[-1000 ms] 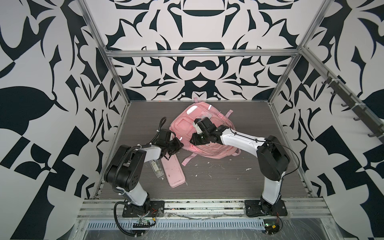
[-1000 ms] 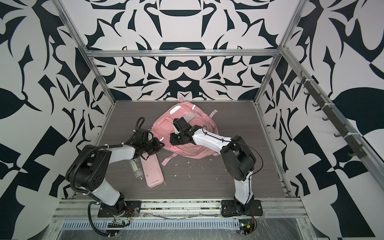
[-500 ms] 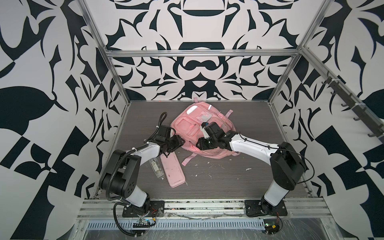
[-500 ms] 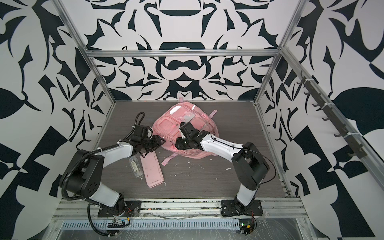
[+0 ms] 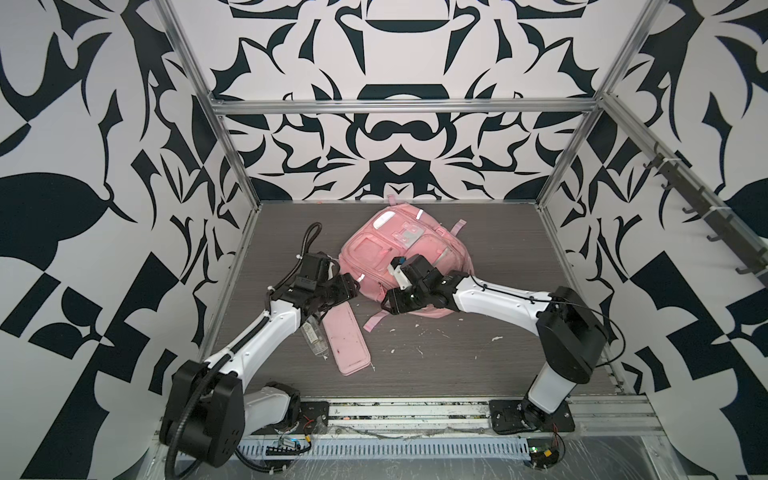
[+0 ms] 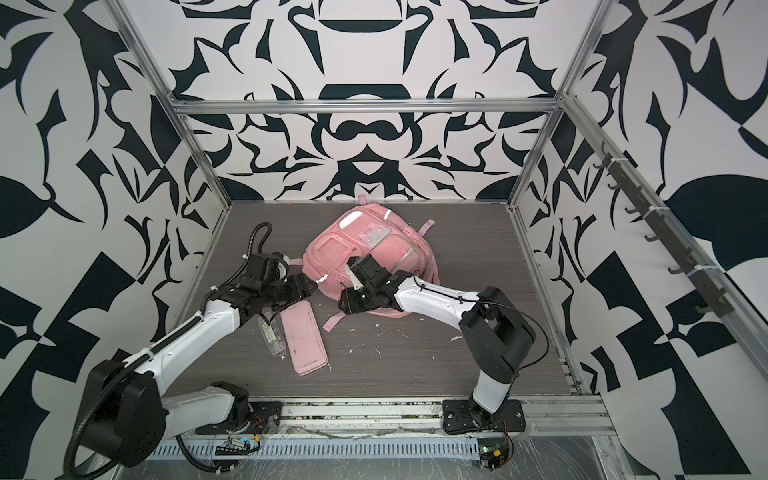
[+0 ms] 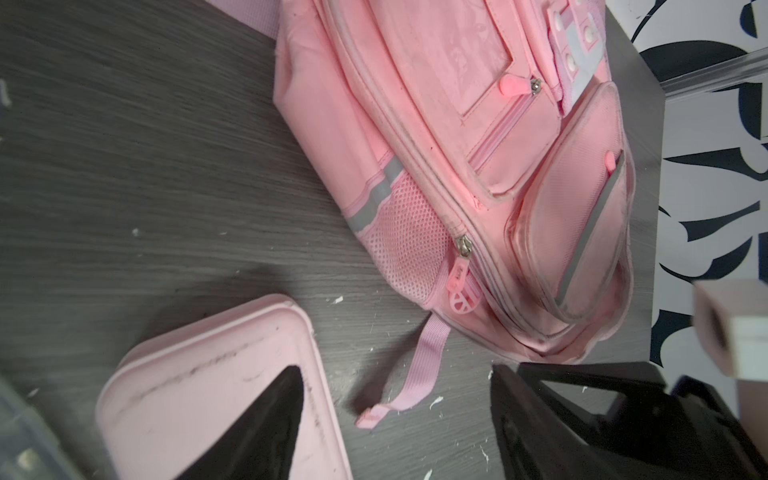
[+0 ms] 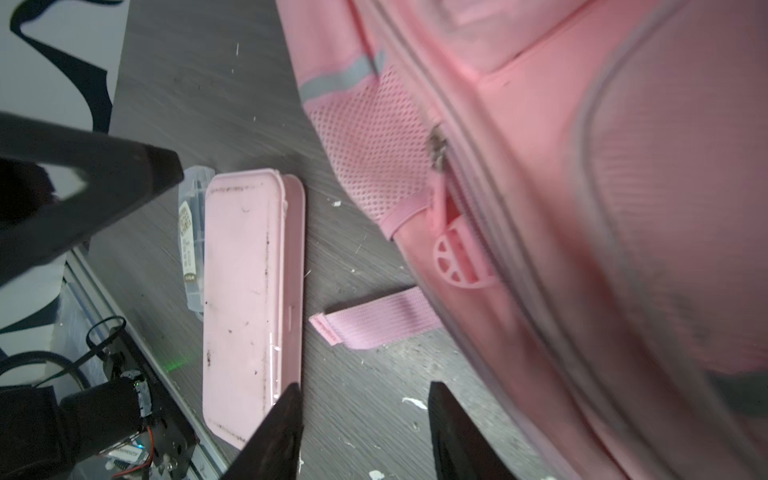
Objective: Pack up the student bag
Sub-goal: 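Release the backpack and lower both grippers onto the pink pencil case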
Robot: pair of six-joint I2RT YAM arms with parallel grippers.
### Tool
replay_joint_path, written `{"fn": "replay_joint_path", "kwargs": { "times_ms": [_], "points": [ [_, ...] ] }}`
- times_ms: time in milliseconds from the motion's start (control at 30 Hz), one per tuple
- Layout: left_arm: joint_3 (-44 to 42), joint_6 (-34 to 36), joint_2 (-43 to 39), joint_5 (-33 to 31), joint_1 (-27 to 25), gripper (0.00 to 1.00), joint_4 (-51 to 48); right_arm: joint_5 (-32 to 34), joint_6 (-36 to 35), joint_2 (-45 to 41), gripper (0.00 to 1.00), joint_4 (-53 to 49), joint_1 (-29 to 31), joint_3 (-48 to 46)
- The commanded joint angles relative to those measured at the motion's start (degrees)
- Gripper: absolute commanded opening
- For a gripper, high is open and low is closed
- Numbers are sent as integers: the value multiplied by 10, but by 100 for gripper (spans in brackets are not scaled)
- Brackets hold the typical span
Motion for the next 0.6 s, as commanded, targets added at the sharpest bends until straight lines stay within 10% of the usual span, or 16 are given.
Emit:
{"fn": "replay_joint_path", "kwargs": {
  "times_ms": [0,567],
  "points": [
    [-40,-6,-41,-17,0,74,-75,-29,-7,22,52,19,23,35],
    [-115,-31,-105,-23,0,74,-132,-83,37,100,50,81,68,56]
  ]
}}
